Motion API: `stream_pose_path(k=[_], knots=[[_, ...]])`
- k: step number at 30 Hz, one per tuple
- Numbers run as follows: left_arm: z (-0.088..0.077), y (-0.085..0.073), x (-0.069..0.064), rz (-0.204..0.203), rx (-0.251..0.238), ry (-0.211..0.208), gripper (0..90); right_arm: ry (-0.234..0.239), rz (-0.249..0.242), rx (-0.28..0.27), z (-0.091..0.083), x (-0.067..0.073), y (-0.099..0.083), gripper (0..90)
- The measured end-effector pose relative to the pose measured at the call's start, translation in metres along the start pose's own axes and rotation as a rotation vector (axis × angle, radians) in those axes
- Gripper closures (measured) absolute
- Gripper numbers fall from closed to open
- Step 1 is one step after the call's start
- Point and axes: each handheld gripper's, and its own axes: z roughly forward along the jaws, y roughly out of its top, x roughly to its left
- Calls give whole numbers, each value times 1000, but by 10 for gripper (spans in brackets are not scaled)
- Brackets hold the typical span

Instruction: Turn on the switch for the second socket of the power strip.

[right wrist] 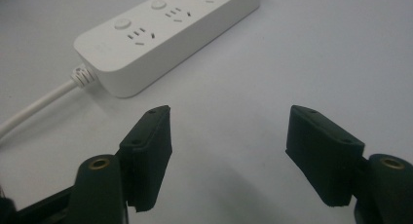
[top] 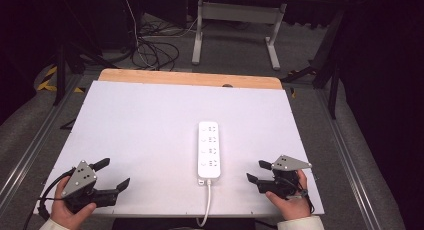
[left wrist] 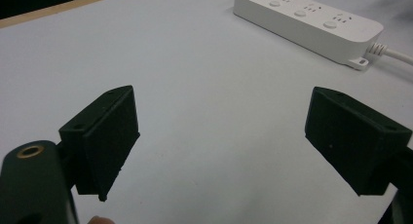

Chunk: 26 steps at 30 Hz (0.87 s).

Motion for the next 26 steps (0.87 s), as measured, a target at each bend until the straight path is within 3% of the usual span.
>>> stream_pose_path(k=[7,13,21,26], knots=[[1,-1,-1,9,8,-7,129,-29,30,26,-1,-3,-13,339],[5,-1,-1,12,18,-6,124,-4,60,20,-2,-7,-10,339],[6,-2,2,0,7,8,116,-12,29,-21,-3,-9,-10,327],[5,-2,3,-4,4,10,116,-29,16,-18,-3,-8,-9,325]])
